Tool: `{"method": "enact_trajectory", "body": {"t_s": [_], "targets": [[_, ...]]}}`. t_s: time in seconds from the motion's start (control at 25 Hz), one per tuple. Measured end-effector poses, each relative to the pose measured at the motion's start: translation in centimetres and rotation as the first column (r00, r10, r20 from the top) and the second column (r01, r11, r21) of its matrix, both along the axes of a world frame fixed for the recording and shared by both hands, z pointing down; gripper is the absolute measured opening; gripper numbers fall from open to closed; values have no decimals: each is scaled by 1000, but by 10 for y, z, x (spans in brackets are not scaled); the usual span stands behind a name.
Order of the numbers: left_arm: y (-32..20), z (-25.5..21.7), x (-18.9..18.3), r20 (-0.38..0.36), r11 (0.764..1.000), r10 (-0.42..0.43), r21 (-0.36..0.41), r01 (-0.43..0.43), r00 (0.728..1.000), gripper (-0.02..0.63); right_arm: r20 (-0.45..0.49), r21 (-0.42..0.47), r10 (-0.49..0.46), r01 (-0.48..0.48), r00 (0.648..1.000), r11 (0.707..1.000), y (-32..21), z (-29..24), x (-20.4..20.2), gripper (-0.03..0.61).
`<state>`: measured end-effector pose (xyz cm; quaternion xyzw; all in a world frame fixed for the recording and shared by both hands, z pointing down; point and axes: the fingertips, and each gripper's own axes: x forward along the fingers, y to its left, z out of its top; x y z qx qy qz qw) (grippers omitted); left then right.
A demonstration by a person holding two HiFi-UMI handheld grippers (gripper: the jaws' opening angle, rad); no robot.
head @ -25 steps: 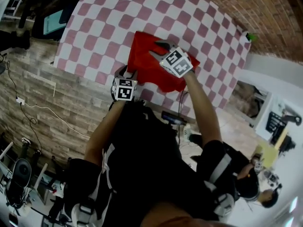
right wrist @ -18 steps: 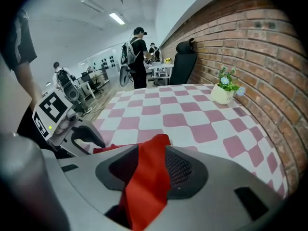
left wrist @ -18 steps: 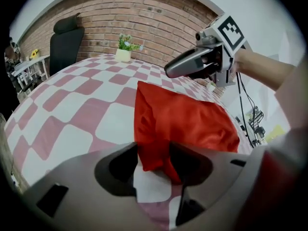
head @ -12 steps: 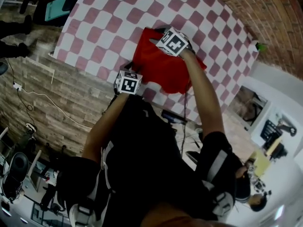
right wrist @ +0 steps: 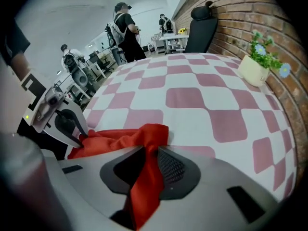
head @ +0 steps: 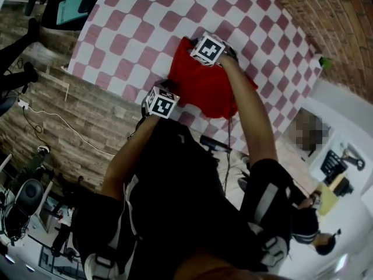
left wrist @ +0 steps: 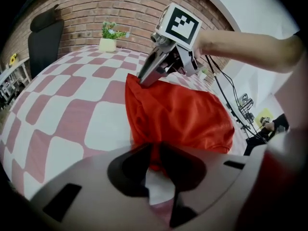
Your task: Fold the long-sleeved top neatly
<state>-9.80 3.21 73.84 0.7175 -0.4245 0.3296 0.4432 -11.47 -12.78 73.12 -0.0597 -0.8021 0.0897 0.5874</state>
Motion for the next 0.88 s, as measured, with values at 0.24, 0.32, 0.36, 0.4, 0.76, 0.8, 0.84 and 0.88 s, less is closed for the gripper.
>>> {"method": "enact_trajectory", "body": {"t_s": [0.24,0.32,0.36,0.4,0.76,0.8,0.84,0.88], "targets": [[-6,-2,-7,-81,995,86,-42,-89,993,41,24,28,88,-88,996,996,-29,6,7,49],[-12,-4,-9,-104,988,134,-58,-141,985,40,20,18,135,-136,991,991,-35,6,15,46],[-17,-6,-10,-118,984,159,-66,-168,980,40,21,20,157,-158,987,987,-38,5,19,46],[-23,-9,-11,-128,978,186,-73,-197,974,40,22,26,182,-183,983,983,-43,5,23,44],[-102,-11,-19,-50,840,538,-56,-540,842,37,42,47,505,-507,862,861,-87,3,104,40],[-112,-10,-16,-36,820,569,-55,-570,822,37,48,48,533,-535,845,843,-90,3,115,40],[-123,-10,-12,-20,800,598,-54,-598,801,37,53,47,562,-565,825,824,-93,3,128,40],[-134,-10,-8,2,776,630,-51,-629,777,37,61,45,597,-600,800,799,-95,3,140,40]]}}
